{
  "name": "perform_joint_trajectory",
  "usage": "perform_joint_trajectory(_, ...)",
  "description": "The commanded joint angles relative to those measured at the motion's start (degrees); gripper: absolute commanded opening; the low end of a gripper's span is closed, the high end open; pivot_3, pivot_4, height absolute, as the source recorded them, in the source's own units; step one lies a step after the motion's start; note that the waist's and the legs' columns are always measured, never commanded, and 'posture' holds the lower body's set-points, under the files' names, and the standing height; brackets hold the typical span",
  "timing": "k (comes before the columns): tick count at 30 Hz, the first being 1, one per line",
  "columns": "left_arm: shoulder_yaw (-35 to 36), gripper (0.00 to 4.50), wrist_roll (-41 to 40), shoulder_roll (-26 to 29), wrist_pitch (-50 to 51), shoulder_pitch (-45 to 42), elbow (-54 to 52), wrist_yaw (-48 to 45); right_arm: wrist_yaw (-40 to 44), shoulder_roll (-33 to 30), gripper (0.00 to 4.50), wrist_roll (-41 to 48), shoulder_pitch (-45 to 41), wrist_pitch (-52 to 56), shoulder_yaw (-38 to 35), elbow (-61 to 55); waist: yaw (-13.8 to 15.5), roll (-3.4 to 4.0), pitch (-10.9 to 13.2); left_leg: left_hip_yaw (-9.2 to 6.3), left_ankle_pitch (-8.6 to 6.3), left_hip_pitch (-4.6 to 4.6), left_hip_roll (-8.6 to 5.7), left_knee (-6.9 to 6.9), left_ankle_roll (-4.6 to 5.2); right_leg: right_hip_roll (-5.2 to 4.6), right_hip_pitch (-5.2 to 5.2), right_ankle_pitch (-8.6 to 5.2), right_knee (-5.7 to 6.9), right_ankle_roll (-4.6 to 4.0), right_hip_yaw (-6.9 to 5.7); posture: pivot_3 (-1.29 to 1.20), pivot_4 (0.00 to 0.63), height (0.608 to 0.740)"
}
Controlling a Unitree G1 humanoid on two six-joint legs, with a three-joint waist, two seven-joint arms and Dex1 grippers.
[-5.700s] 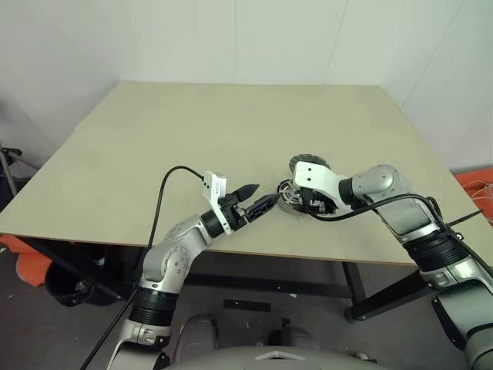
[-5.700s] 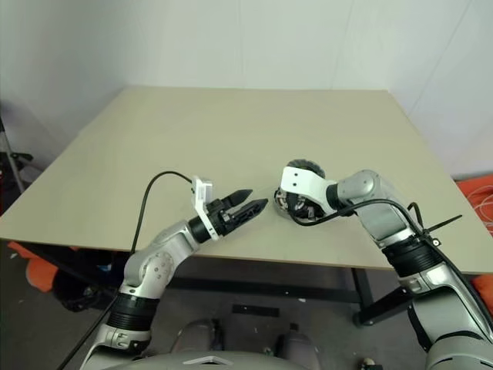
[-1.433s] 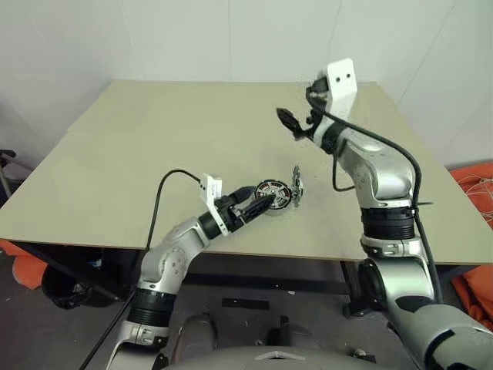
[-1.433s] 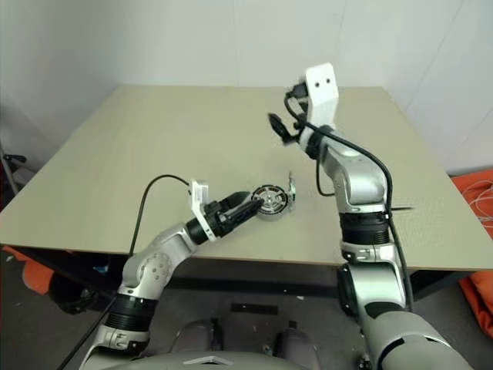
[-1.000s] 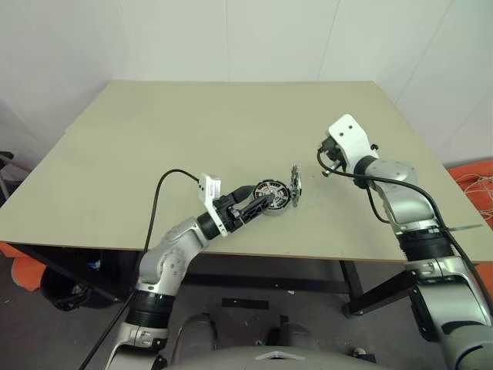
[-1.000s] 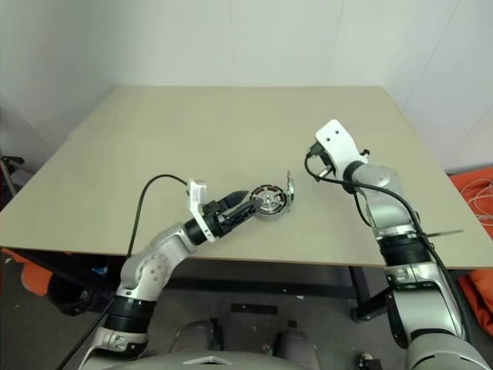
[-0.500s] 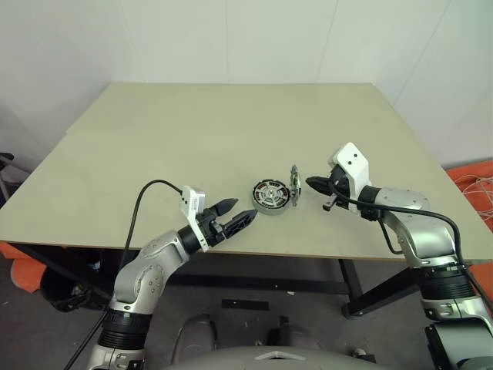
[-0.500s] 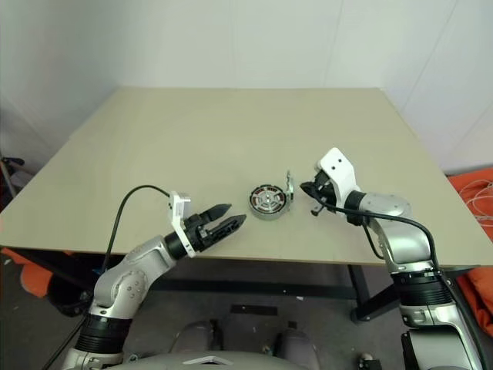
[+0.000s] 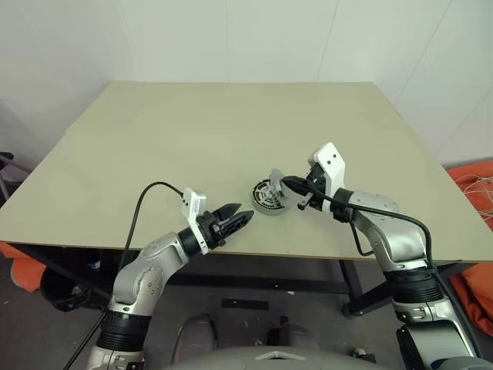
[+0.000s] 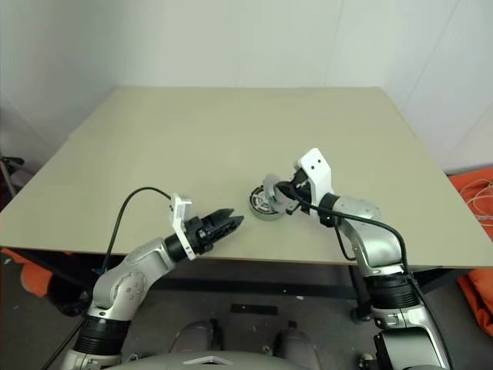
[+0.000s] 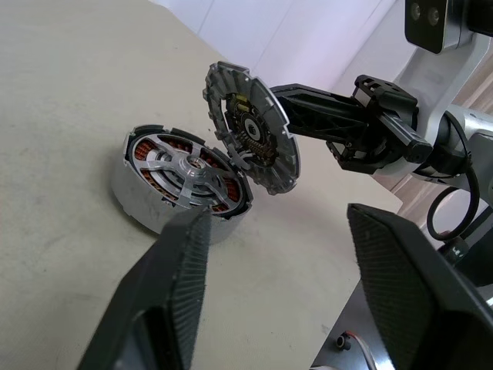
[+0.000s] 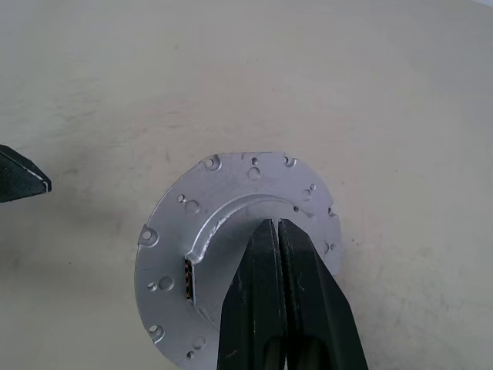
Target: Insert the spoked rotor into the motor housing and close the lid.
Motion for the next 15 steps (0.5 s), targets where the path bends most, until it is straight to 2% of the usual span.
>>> perform_joint_trajectory(1, 0.3, 3.04, -0.5, 0.3, -0.3, -0.2, -2.7, 0.1, -0.4, 0.7, 0.0, 0.6, -1.9, 0.0, 0.5, -1.8, 0.0, 0.0, 0.0, 0.0, 0.0, 0.01, 0.0, 0.0, -0.01, 0.0, 0.01, -0.01, 0.01, 0.01, 0.0, 0.0, 0.0, 0.74)
perform_joint_trajectory(15, 0.1, 3.04, -0.7, 0.2, 0.0, -0.5, -3.0, 0.6, -0.7, 5.4, 0.0, -0.6, -3.6, -0.7, 4.5, 7.3, 0.0, 0.0, 0.0, 0.0, 0.01, -0.02, -0.01, 0.0, -0.02, 0.0, 0.0, 0.0, 0.0, -0.01, 0.0, 0.0, 0.0, 0.74)
